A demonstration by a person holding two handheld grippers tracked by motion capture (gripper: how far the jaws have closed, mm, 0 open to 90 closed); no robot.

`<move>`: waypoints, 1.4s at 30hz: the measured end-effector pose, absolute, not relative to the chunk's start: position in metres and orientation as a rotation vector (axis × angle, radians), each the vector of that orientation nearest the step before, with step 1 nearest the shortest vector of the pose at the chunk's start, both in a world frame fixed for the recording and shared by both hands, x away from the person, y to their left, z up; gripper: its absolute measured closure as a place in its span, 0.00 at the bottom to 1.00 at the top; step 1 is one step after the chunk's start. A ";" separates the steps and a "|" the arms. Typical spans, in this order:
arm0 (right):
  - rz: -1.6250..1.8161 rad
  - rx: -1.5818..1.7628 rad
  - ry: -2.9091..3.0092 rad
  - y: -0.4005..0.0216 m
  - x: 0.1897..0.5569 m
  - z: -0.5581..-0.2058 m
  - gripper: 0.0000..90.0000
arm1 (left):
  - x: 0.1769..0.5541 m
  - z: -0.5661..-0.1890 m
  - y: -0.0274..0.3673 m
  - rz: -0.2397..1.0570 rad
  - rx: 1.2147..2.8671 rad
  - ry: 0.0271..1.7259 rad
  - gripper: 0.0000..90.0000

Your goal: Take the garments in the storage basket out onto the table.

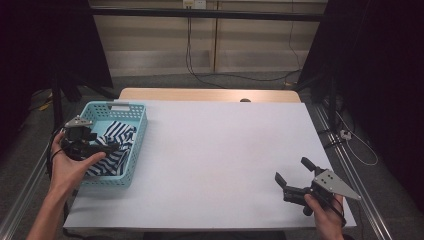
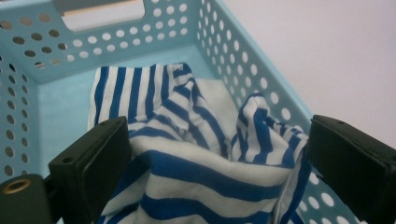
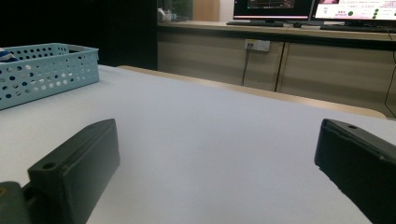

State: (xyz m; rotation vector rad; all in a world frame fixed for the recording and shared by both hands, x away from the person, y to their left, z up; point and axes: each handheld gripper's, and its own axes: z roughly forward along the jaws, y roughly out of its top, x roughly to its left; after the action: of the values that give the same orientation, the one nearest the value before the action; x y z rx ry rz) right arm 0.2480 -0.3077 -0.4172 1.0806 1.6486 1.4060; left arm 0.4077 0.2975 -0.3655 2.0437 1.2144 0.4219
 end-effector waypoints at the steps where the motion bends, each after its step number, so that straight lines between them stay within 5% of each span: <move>1: 1.407 1.078 1.652 -0.308 0.248 -0.417 0.00 | 0.407 -0.367 0.297 0.451 2.051 1.214 0.07; 6: 1.395 1.076 1.660 -0.308 0.248 -0.417 0.00 | 0.411 -0.377 0.288 0.358 2.131 1.237 0.06; 12: 1.384 1.081 1.689 -0.307 0.250 -0.419 0.00 | 0.418 -0.380 0.280 0.480 2.205 1.254 0.07; 22: 1.371 1.081 1.714 -0.305 0.250 -0.420 0.00 | 0.433 -0.383 0.276 0.450 2.256 1.331 0.08; 26: 1.369 1.082 1.717 -0.306 0.250 -0.420 0.00 | 0.445 -0.386 0.275 0.369 2.359 1.312 0.09; 42: 1.378 1.074 1.720 -0.306 0.250 -0.421 0.00 | 0.463 -0.420 0.289 0.204 2.308 1.382 0.15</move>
State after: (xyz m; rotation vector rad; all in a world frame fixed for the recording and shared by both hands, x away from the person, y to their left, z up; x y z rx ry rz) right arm 0.2500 -0.3060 -0.4207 1.0744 1.7202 1.3784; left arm 0.4630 0.2892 -0.4204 2.3082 1.3821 0.2036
